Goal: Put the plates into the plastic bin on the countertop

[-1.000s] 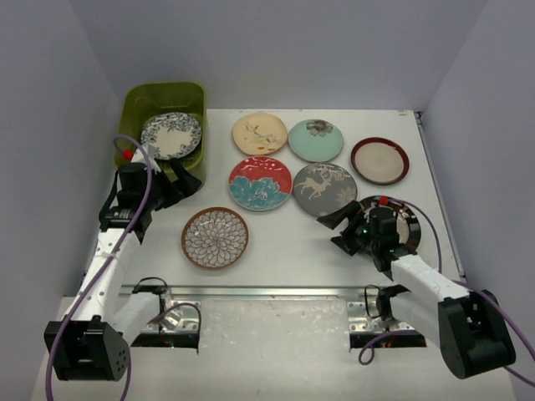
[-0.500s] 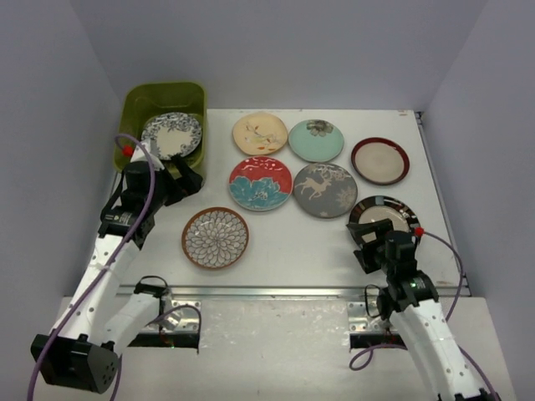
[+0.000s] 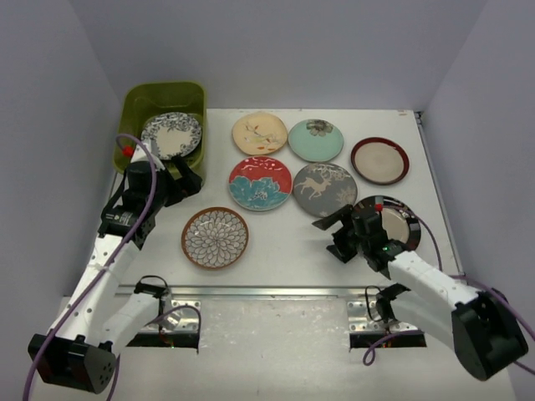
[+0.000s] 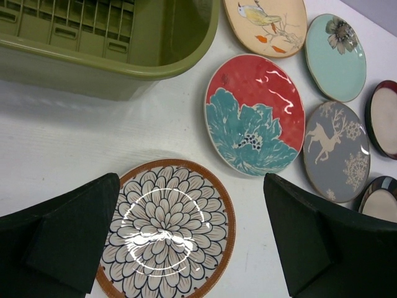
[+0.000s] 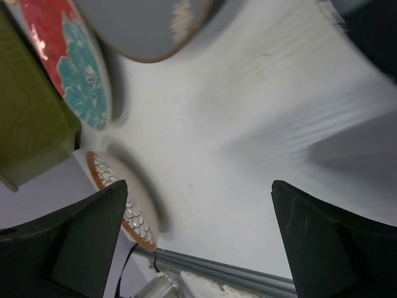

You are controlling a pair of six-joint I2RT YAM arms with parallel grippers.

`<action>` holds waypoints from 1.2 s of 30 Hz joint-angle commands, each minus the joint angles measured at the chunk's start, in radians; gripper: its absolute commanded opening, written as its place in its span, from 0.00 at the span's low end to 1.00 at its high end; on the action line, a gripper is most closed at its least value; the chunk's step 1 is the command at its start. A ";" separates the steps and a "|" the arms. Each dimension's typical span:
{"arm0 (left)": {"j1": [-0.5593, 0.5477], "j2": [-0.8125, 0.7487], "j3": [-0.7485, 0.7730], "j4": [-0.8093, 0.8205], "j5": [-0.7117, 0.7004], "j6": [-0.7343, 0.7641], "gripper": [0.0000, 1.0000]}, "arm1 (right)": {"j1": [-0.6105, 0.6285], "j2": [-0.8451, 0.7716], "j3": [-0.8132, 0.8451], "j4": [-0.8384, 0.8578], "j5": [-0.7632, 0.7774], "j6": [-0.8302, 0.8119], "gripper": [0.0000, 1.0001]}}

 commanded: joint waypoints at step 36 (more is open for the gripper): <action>-0.061 0.029 0.042 0.021 0.003 0.026 1.00 | 0.077 1.023 0.040 0.911 0.426 0.555 0.00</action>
